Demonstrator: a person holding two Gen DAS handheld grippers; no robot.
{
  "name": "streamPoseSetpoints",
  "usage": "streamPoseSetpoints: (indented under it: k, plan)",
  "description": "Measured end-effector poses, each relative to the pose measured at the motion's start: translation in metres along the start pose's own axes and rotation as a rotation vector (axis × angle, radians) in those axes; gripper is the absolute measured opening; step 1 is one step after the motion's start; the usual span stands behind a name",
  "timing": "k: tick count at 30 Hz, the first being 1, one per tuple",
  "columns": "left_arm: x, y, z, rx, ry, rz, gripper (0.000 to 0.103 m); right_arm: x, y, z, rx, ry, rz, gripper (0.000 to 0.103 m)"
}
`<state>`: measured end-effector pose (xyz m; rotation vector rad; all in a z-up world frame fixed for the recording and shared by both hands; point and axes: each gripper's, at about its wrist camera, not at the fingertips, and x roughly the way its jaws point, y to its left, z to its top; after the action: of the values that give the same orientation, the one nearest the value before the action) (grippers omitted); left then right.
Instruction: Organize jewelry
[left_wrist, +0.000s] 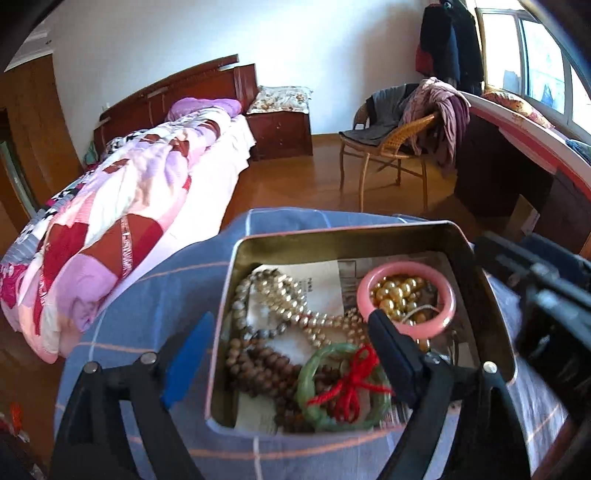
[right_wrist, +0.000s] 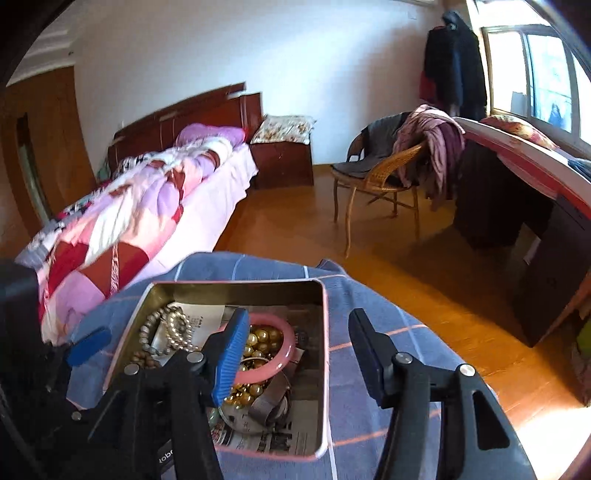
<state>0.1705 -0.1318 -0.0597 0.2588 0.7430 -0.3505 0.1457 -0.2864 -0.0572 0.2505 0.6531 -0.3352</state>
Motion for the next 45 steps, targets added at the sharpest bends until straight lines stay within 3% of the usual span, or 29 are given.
streamPoseSetpoints:
  k: [5, 9, 14, 19, 28, 35, 45]
  plan:
    - [-0.024, 0.006, -0.015, -0.033, 0.027, 0.000, 0.087, -0.022, -0.005, -0.013, 0.031, 0.040, -0.069, 0.057]
    - [-0.054, 0.010, -0.034, -0.059, 0.025, -0.003, 0.089, -0.046, -0.007, -0.037, 0.054, 0.096, -0.046, 0.057]
    - [-0.091, 0.016, -0.059, -0.075, -0.004, 0.005, 0.092, -0.085, -0.001, -0.061, 0.046, 0.084, -0.057, 0.057]
    - [-0.128, 0.020, -0.078, -0.075, -0.063, 0.046, 0.100, -0.130, 0.009, -0.079, 0.007, 0.025, -0.058, 0.058]
    - [-0.178, 0.026, -0.100, -0.102, -0.140, 0.078, 0.103, -0.194, 0.020, -0.094, -0.024, -0.075, -0.034, 0.064]
    - [-0.224, 0.023, -0.108, -0.096, -0.273, 0.163, 0.103, -0.245, 0.017, -0.096, -0.023, -0.201, -0.054, 0.071]
    - [-0.267, 0.025, -0.103, -0.123, -0.381, 0.143, 0.103, -0.302, 0.007, -0.087, 0.038, -0.358, -0.036, 0.075]
